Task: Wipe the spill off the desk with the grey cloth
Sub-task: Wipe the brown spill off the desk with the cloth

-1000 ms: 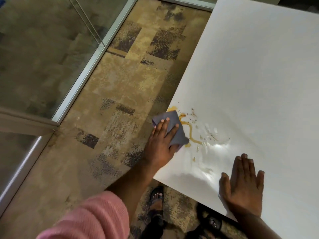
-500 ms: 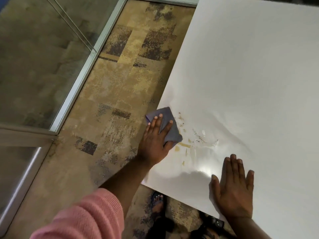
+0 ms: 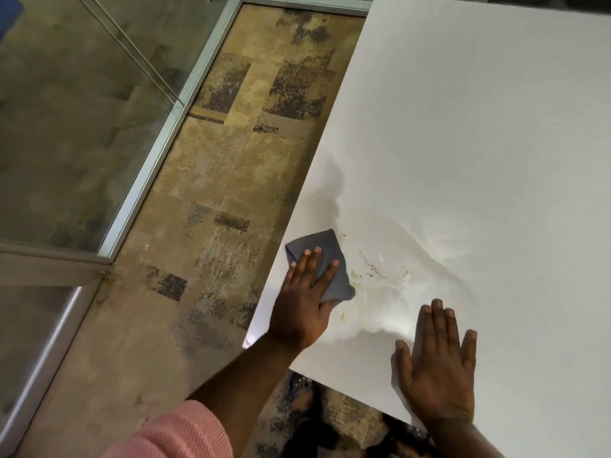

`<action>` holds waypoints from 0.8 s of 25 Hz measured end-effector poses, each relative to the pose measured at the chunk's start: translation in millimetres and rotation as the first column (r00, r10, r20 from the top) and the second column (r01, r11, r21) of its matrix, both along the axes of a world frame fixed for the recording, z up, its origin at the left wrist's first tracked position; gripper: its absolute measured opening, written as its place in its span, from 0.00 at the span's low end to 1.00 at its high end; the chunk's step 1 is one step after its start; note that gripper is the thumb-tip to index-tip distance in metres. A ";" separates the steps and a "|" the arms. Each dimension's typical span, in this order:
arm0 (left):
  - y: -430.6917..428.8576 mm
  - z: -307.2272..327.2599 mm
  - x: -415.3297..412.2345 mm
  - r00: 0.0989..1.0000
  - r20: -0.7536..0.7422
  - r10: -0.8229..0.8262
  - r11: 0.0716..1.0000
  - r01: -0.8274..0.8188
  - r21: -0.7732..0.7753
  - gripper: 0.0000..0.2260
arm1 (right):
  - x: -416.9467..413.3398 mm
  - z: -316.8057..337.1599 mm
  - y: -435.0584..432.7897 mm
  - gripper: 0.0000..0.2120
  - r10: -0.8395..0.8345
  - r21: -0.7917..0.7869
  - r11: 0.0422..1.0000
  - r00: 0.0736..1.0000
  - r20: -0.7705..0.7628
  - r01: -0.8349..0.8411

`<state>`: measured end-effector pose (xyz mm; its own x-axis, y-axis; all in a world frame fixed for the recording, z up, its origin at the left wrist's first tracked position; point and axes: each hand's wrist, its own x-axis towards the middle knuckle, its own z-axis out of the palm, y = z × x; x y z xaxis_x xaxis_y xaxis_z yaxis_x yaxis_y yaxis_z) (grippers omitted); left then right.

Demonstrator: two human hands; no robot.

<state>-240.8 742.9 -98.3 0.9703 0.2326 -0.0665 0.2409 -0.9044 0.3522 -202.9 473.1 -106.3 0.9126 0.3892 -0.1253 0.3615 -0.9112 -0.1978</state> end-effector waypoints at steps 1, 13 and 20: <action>-0.1 0.2 -0.9 1.000 -0.004 -0.006 1.000 0.006 0.002 0.28 | -1.3 -0.8 0.6 0.37 -0.002 0.002 1.000 1.000 0.001 0.002; -30.9 -1.1 6.8 0.987 -0.009 -0.158 0.987 0.157 -0.018 0.29 | -1.0 0.0 -0.9 0.36 0.019 0.010 1.000 1.000 0.023 -0.019; -47.7 2.5 27.3 0.960 -0.032 -0.277 0.960 0.278 0.028 0.28 | -0.7 -1.0 -1.8 0.35 0.001 0.058 0.998 1.000 -0.010 -0.001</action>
